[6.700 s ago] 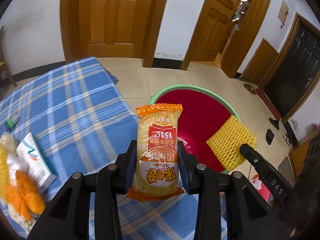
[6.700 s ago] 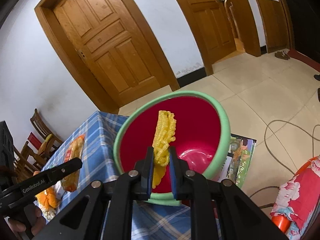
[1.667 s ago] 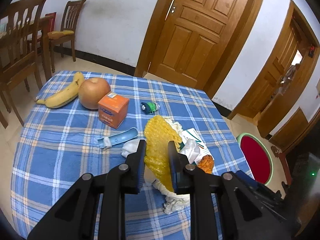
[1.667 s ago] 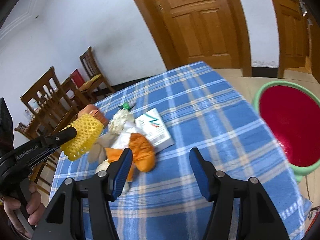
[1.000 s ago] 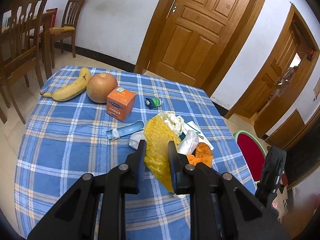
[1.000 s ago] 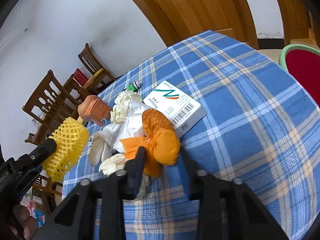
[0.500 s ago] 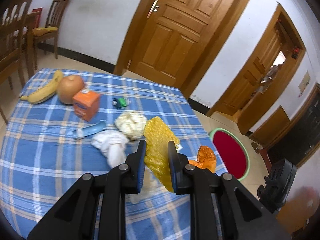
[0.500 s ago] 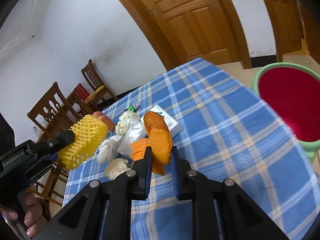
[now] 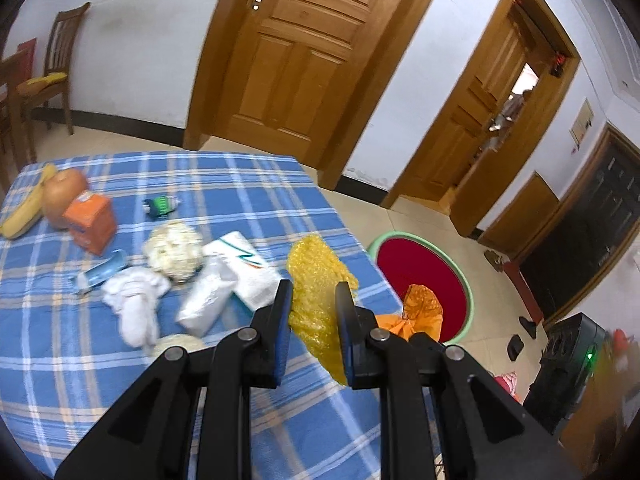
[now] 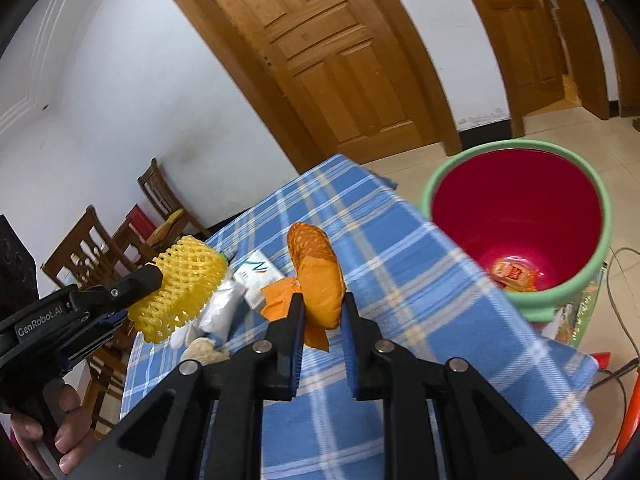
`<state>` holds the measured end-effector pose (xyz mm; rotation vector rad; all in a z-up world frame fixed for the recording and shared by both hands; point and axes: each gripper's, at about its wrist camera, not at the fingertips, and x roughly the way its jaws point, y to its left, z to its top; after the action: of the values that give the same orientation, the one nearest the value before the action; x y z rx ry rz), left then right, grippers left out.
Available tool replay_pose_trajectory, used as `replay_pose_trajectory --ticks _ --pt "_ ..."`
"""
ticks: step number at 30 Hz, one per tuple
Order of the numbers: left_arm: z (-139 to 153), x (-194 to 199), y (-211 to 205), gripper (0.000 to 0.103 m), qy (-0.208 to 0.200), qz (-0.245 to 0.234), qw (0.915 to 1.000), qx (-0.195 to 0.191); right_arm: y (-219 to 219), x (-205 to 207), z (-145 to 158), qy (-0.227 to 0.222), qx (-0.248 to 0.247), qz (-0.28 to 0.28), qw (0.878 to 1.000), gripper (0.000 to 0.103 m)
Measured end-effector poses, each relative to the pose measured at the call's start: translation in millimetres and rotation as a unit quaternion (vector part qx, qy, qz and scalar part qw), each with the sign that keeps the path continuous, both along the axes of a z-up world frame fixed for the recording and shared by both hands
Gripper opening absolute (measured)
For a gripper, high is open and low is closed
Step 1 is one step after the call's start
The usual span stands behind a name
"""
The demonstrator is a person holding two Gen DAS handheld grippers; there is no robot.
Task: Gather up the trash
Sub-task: 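Carry both items over the red bucket and open both tools to drop them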
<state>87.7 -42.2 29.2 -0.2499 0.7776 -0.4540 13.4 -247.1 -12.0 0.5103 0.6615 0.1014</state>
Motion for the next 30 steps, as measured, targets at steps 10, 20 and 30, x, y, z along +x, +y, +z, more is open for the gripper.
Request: replay_pose_trajectory --ticks 10,20,30 --pt "0 9 -69 0.021 0.001 -0.062 0.9979 0.016 -64 -15 0 -0.004 0.007 -0.076 0.997 0.019" --pt "-21 35 -136 0.021 0.019 -0.102 0.9937 0.041 -114 -11 -16 0.008 0.01 -0.129 0.992 0.019" --pt "-52 54 -200 0.021 0.04 -0.138 0.9867 0.075 -154 -11 -37 0.029 0.019 -0.167 0.985 0.022"
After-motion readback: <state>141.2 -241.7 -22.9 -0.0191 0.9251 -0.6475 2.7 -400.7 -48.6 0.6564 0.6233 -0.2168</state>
